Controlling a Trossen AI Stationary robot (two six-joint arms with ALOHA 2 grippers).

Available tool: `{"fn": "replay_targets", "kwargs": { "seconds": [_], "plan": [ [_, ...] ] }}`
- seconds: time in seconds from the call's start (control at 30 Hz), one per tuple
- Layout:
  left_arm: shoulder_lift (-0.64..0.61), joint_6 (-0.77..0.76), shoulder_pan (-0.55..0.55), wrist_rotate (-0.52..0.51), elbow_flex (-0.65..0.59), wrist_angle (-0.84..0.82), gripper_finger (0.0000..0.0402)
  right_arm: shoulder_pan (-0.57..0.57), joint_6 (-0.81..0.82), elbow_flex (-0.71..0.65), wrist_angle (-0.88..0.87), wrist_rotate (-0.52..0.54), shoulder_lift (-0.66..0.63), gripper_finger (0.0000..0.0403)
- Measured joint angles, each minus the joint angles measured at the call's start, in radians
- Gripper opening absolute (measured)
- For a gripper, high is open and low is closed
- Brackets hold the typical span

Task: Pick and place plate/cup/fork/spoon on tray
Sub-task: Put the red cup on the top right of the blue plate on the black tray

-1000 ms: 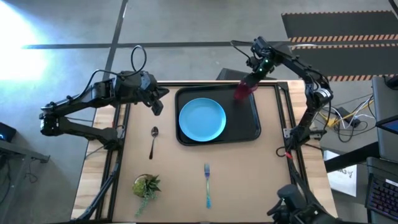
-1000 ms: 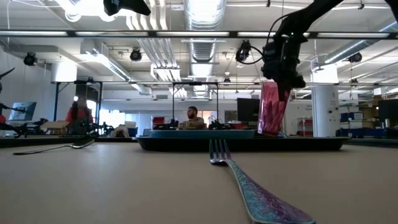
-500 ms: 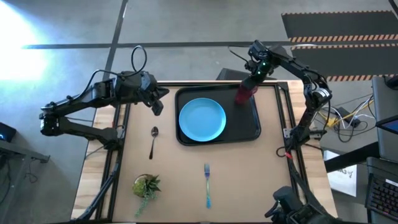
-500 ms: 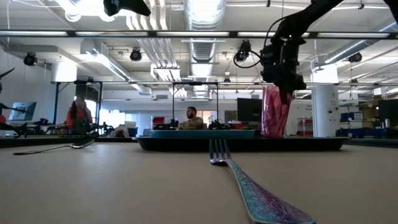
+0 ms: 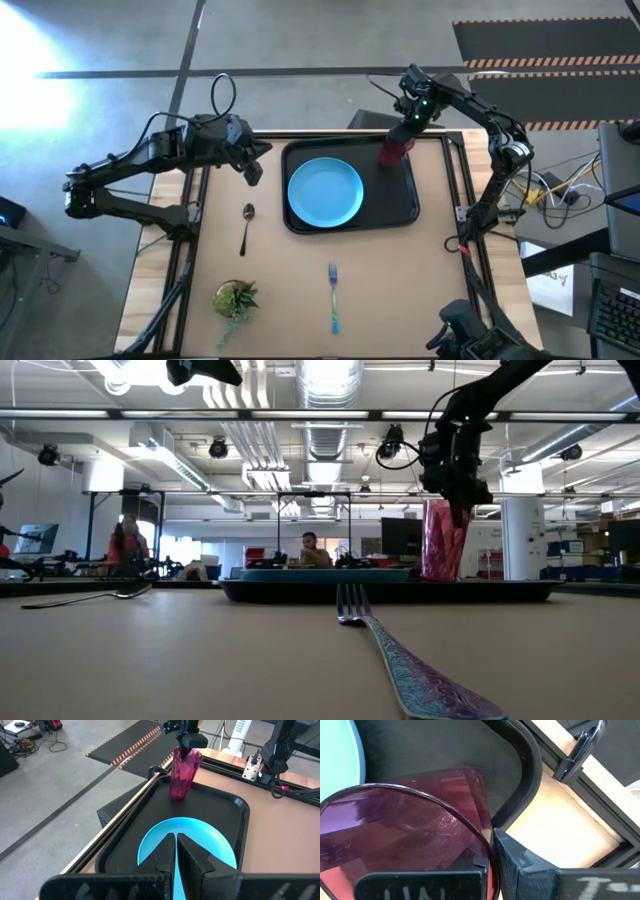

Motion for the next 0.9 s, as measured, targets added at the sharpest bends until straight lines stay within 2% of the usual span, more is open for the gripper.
{"fn": "replay_targets", "kwargs": {
  "seconds": [0.63,0.9],
  "plan": [
    [0.0,0.001,0.0,0.0,0.0,0.0,0.0,0.021,-0.018,0.0,0.002,0.0,-0.001,0.0011],
    [0.0,0.001,0.0,0.0,0.0,0.0,0.0,0.028,-0.01,0.0,0.006,0.007,-0.002,0.0061]
  ]
}}
